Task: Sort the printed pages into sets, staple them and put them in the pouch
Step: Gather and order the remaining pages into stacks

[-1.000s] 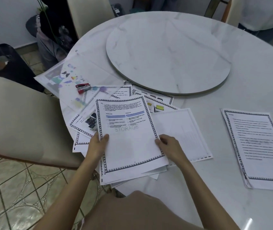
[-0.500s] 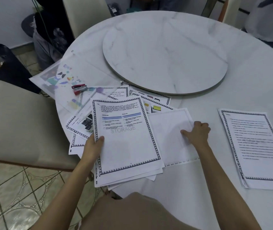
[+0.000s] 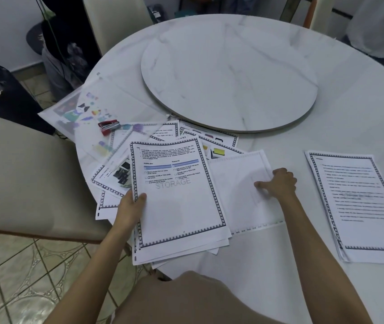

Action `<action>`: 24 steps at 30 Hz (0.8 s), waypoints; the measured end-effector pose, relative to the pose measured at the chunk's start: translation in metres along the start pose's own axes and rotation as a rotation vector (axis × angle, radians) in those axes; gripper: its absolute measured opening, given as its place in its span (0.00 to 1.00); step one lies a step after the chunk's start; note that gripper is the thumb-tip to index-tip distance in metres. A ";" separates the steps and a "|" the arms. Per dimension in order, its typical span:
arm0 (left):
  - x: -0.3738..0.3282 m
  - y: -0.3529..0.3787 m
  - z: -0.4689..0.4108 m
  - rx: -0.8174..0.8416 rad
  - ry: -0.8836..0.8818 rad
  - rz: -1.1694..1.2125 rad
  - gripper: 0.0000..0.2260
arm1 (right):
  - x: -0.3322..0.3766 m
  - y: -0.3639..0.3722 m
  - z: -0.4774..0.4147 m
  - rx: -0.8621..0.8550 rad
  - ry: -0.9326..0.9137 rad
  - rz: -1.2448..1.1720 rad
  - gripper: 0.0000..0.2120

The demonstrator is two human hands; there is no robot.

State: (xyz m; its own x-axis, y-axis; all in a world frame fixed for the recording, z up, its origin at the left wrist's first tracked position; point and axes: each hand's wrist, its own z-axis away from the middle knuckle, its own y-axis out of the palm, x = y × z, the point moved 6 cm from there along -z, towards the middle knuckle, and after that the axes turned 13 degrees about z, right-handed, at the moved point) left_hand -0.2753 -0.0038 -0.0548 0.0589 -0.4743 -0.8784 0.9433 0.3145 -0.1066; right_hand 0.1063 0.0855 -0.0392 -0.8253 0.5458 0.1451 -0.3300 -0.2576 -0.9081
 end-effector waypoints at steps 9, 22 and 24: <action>-0.002 0.003 0.002 0.010 0.017 -0.006 0.15 | -0.010 -0.002 0.001 -0.021 -0.089 -0.240 0.24; -0.003 0.004 0.003 0.009 0.008 0.026 0.15 | 0.012 -0.074 0.029 -0.219 -0.397 -0.692 0.04; -0.003 0.004 0.003 0.010 0.006 0.045 0.15 | 0.023 -0.096 0.039 -0.245 -0.462 -0.736 0.04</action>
State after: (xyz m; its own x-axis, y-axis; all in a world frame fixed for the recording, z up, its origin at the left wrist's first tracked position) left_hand -0.2713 -0.0036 -0.0518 0.0993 -0.4546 -0.8852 0.9430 0.3269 -0.0621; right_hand 0.1013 0.0916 0.0669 -0.5635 0.1167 0.8179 -0.7841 0.2362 -0.5739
